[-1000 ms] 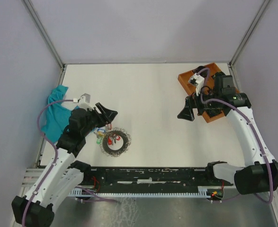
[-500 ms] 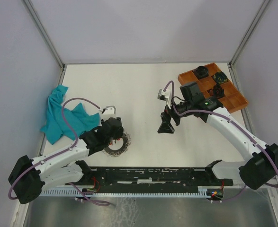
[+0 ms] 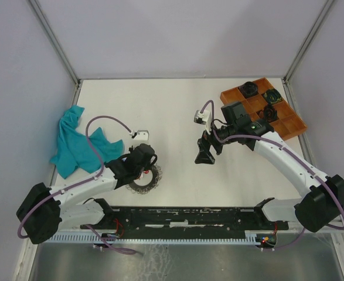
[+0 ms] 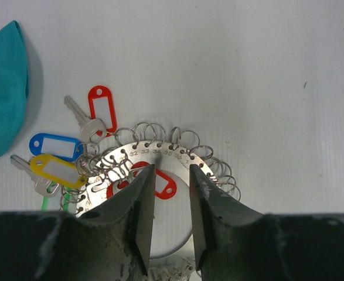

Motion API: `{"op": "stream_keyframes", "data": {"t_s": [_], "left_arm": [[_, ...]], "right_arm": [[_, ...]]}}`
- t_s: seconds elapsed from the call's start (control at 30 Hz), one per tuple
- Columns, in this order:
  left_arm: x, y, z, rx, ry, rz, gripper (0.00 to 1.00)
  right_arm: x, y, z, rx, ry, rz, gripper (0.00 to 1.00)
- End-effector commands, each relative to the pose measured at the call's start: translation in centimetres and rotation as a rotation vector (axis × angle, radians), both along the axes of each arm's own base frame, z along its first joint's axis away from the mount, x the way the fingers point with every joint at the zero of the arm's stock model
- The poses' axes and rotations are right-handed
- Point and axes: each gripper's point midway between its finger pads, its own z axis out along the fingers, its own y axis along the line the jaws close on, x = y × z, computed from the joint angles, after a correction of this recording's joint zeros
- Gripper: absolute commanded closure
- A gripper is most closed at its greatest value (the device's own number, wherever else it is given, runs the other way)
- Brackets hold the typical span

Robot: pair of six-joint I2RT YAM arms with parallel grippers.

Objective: Remove the keys from the keyring
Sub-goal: Pick up the keyring from the center of the board.

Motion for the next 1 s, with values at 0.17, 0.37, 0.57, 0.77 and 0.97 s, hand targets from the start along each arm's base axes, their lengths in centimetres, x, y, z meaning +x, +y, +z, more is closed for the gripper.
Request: {"op": "stream_keyframes", "data": {"t_s": [0.17, 0.37, 0.57, 0.77, 0.97], "left_arm": [[2.6, -1.7, -0.7, 0.017, -0.016, -0.035, 0.68], [2.9, -1.7, -2.0, 0.037, 0.007, -0.039, 0.68], [3.3, -1.2, -2.7, 0.04, 0.009, -0.028, 0.69], [3.8, -1.0, -4.0, 0.053, 0.038, -0.034, 0.73], [3.8, -1.2, -4.6, 0.06, 0.056, -0.041, 0.76]], "right_arm": [[0.4, 0.4, 0.4, 0.029, -0.035, 0.012, 0.0], [0.3, 0.5, 0.1, 0.031, -0.018, 0.014, 0.01], [0.3, 0.5, 0.1, 0.033, -0.014, 0.017, 0.01], [0.5, 0.4, -0.3, 0.027, -0.011, 0.009, 0.01], [0.5, 0.4, -0.4, 0.025, -0.007, 0.009, 0.01]]}}
